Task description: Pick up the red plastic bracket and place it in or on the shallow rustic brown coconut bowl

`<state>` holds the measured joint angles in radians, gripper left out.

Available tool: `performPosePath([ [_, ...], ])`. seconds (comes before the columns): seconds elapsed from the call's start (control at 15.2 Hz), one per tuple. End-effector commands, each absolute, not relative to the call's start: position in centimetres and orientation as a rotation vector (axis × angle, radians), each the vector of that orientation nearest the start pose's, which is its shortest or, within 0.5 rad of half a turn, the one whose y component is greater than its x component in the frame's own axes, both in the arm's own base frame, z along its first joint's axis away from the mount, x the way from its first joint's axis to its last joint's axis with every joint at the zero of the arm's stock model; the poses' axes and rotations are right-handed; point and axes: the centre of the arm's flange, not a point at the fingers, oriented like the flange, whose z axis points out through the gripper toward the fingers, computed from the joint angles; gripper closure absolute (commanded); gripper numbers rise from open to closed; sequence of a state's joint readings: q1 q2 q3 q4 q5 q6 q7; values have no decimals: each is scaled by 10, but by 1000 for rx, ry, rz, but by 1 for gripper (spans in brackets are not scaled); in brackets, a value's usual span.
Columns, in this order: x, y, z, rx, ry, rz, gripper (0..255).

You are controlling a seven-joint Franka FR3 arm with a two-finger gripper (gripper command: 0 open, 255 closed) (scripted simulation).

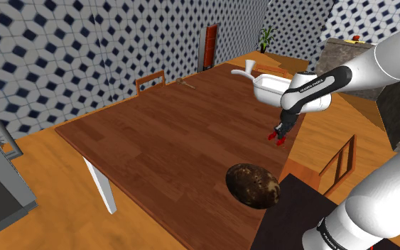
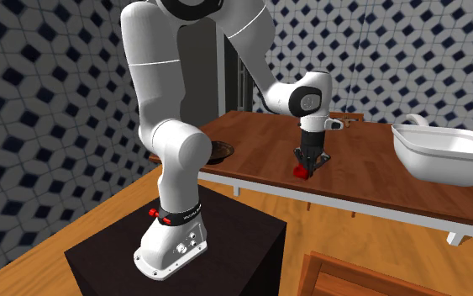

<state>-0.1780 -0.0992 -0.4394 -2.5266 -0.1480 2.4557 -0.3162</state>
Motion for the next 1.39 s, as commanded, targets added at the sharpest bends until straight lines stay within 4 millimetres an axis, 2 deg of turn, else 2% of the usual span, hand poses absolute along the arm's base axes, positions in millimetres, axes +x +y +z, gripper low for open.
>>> performPosePath([
  [0.0,372,-262,311,-3184,297,8,255],
  [0.26,373,-262,311,-3185,298,6,255],
  [0.33,373,-262,311,-3185,297,6,0],
  [0.73,410,-234,340,-3009,623,-37,0],
  [1.19,412,-232,301,-3009,623,-37,0],
  [1.32,412,-232,301,-3009,623,-37,0],
])
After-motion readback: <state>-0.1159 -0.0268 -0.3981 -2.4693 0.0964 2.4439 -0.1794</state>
